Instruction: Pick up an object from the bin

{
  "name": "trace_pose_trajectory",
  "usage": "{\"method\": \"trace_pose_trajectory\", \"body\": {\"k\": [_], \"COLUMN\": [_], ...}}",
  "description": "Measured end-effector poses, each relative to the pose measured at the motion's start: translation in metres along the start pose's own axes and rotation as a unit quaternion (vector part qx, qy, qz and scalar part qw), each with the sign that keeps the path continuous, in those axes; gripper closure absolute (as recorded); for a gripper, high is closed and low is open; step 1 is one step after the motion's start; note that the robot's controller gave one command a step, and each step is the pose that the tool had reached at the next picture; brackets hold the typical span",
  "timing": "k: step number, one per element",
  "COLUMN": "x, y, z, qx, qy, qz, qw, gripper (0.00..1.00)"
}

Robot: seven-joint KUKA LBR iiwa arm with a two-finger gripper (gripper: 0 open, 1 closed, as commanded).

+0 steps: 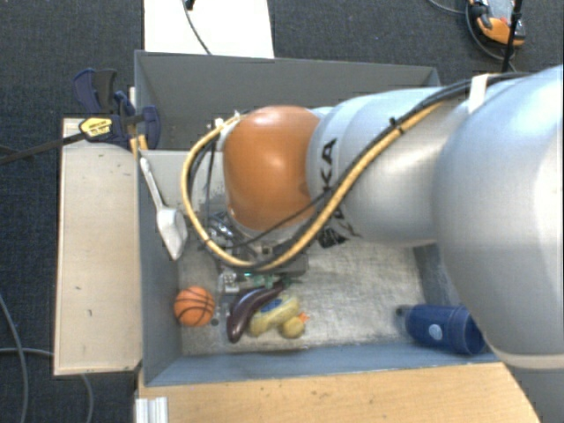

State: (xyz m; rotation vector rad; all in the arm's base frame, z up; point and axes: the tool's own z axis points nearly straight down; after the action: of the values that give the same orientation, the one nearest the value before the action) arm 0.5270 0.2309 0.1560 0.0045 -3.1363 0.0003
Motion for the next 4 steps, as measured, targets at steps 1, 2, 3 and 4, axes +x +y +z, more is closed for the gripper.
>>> {"method": "trace_pose_trajectory", "body": {"k": [1, 2, 3, 4], "x": [-0.002, -0.003, 0.001, 0.003], "y": [-0.001, -0.016, -0.021, -0.019], "z": [-0.004, 0.038, 0.056, 0.054], "qx": [-0.001, -0.003, -0.001, -0.001], "qy": [-0.0035, -0.0074, -0.0051, -0.0005], "qz": [0.003, 0.021, 0.028, 0.028], "qw": [1.0000, 0.9998, 0.9996, 0.9996], "gripper": [0.00, 0.00, 1.00, 0.00]}}
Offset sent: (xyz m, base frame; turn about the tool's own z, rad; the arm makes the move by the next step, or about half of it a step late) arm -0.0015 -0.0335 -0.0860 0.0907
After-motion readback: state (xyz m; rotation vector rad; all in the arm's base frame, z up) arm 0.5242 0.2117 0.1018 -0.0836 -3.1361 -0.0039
